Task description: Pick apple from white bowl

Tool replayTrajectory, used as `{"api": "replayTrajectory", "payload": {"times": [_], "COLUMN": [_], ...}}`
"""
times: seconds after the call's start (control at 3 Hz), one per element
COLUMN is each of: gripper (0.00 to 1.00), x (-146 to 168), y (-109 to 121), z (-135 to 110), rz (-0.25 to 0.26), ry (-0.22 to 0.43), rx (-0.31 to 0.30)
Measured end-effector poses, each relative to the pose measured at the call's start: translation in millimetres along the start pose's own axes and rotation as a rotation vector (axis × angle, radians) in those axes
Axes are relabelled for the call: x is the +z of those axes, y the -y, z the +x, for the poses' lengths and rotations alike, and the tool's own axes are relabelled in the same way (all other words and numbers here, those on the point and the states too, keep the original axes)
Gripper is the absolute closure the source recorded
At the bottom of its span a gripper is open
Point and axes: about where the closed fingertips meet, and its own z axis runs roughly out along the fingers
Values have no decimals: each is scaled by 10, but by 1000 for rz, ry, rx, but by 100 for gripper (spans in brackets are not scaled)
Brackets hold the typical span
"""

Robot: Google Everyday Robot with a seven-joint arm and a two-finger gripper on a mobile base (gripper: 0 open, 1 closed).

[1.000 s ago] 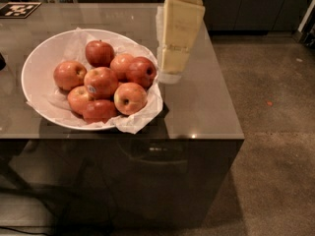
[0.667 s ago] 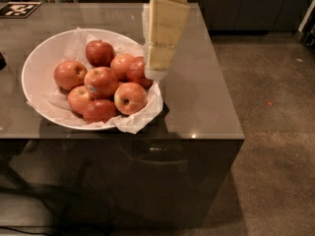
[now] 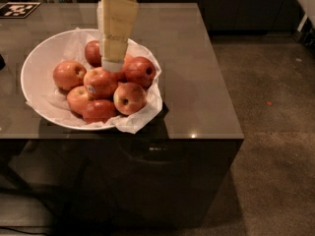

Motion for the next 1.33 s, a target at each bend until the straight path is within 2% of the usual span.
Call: {"api": "replayTrajectory", "payload": {"times": [0.33, 1.0, 1.33], "gripper": [0, 0, 0], "x": [27, 459, 781], "y": [41, 78, 85], "z": [-30, -175, -64], "rz": [19, -70, -131], "ry": [17, 49, 44], "rx": [2, 27, 68]}}
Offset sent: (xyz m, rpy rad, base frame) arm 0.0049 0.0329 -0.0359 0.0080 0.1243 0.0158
